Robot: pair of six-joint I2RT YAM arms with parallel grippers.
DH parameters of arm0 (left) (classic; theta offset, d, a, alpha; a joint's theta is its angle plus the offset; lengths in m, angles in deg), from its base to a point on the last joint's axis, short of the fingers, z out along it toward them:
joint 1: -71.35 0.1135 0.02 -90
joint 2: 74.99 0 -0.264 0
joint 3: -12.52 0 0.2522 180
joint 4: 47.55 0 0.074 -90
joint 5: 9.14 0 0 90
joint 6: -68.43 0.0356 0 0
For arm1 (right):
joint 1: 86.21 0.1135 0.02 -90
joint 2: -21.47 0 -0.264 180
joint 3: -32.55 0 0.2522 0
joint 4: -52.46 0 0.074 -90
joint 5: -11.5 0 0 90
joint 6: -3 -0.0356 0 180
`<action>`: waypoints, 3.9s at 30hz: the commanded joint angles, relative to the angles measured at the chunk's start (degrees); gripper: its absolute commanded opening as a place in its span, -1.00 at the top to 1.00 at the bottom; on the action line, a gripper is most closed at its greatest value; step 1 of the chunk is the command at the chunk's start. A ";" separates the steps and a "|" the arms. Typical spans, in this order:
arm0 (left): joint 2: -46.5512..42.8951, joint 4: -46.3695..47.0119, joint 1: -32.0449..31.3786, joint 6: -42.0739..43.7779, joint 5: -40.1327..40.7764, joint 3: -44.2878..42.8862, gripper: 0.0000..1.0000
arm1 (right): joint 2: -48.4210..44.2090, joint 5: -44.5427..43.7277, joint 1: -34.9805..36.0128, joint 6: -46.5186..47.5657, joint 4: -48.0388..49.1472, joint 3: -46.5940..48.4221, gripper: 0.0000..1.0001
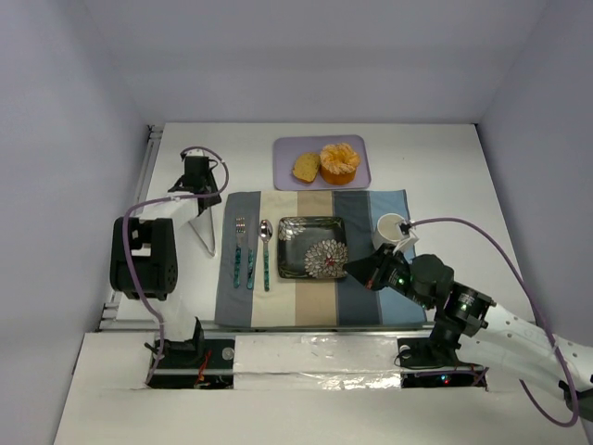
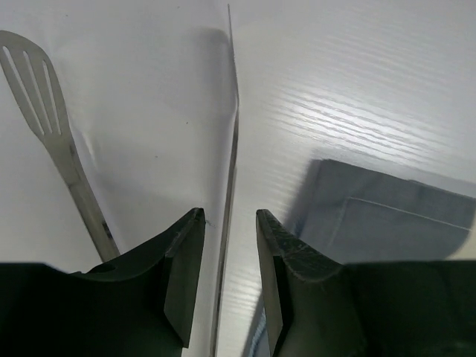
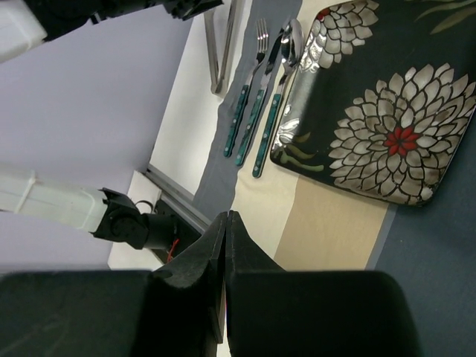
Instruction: Place the bread
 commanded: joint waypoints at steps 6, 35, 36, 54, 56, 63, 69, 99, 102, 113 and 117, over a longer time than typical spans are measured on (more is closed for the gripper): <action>9.00 1.29 0.76 4.72 4.72 -6.40 0.37 | 0.05 2.22 0.15 -1.80 4.31 -1.83 0.96; -20.22 5.83 -10.67 -4.05 -5.79 -3.97 1.00 | 22.45 11.78 0.15 0.58 18.78 9.15 -0.74; -25.03 7.69 -10.67 -5.63 -13.05 -2.20 1.00 | 24.37 12.50 0.15 0.49 20.99 9.50 -0.76; -46.09 70.79 -11.89 -50.63 -49.95 29.80 1.00 | 40.29 22.44 0.15 -0.83 45.97 16.71 -0.99; -46.00 74.74 -12.59 -52.66 -49.51 31.38 1.00 | 41.88 24.44 0.15 -1.09 46.32 17.50 -0.99; -44.16 82.74 -13.74 -55.82 -48.10 33.76 1.00 | 49.79 28.06 2.61 -2.50 49.47 20.67 -0.99; -43.89 85.14 -15.06 -56.44 -46.70 35.96 1.00 | 54.19 28.41 3.75 -5.84 57.73 20.32 -0.81; -45.73 74.70 -15.59 -51.00 -51.44 32.53 -0.47 | 46.91 21.91 3.76 -6.02 52.05 14.95 -0.04; -46.96 68.47 -15.59 -48.10 -51.62 31.66 -0.57 | 44.88 20.42 3.76 -5.06 48.10 15.30 -0.02; -51.01 47.27 -15.59 -35.89 -51.88 28.84 -0.80 | 36.26 13.56 0.42 -0.48 25.51 22.07 0.05; -52.58 36.40 -15.59 -30.27 -51.27 27.53 -0.81 | 35.73 14.44 -2.92 0.22 17.34 23.57 0.05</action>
